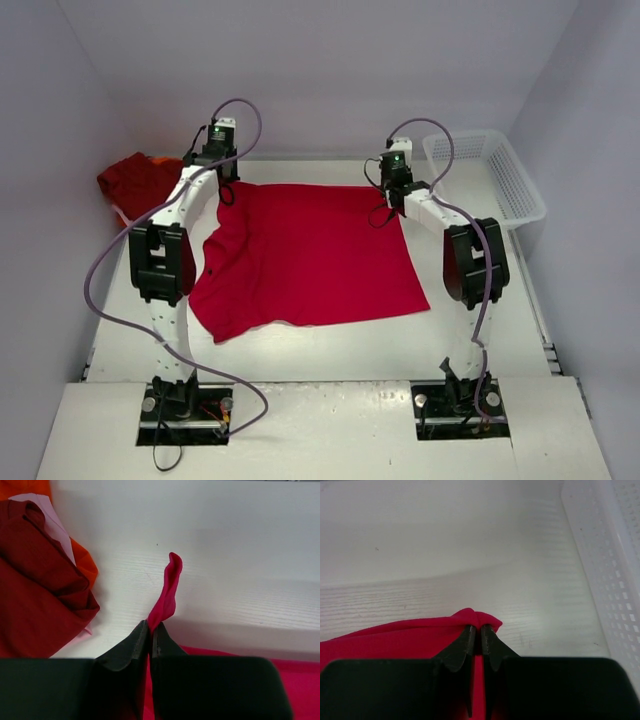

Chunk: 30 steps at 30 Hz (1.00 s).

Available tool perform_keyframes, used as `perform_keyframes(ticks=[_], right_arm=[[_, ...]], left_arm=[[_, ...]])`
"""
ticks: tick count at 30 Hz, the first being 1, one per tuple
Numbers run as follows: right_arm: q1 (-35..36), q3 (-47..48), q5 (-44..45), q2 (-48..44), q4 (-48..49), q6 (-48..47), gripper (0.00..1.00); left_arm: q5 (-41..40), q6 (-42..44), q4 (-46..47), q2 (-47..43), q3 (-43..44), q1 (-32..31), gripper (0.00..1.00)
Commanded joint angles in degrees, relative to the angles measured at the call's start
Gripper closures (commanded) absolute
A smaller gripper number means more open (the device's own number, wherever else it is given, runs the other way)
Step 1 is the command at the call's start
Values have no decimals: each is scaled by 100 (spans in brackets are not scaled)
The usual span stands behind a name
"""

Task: Fold and stack the t-shirts
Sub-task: Flatten the tshirt out

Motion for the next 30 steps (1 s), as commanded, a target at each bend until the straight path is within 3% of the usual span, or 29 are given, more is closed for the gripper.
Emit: perform_keyframes(ticks=[1, 3, 5, 10, 11, 12, 13, 14, 15, 22, 30], right_arm=[[-78, 416, 250, 12, 536, -146, 100], [-69, 416, 364, 56, 720, -225, 95], [-69, 346, 469, 83, 940, -287, 87], [-69, 117, 706, 249, 1819, -524, 78], [-78, 117, 759, 284, 1933, -542, 63], [-78, 134, 760, 389, 2108, -559, 41], [-78, 204, 760, 442, 2153, -603, 4], [-69, 196, 768, 487, 2380, -630, 0], [-78, 153, 742, 539, 2548, -665, 0], [326, -990, 882, -312, 3297, -840, 0], [1020, -1236, 1278, -1234, 2032, -454, 0]], left_arm=[[-228, 66, 418, -72, 353, 95, 100], [-245, 75, 480, -46, 335, 95, 100], [-272, 75, 629, -19, 300, 95, 88], [-342, 31, 1225, -63, -69, 104, 86], [-351, 22, 1332, -81, -130, 95, 68], [-368, 14, 1402, -98, -183, 95, 55], [-395, -13, 1542, -107, -270, 95, 43], [-465, -56, 1639, -133, -332, 95, 28], [-587, -126, 1719, -160, -402, 95, 16], [-746, -469, 2730, -1134, -1606, 78, 16], [-747, -935, 1738, -2205, -1835, 43, 16]])
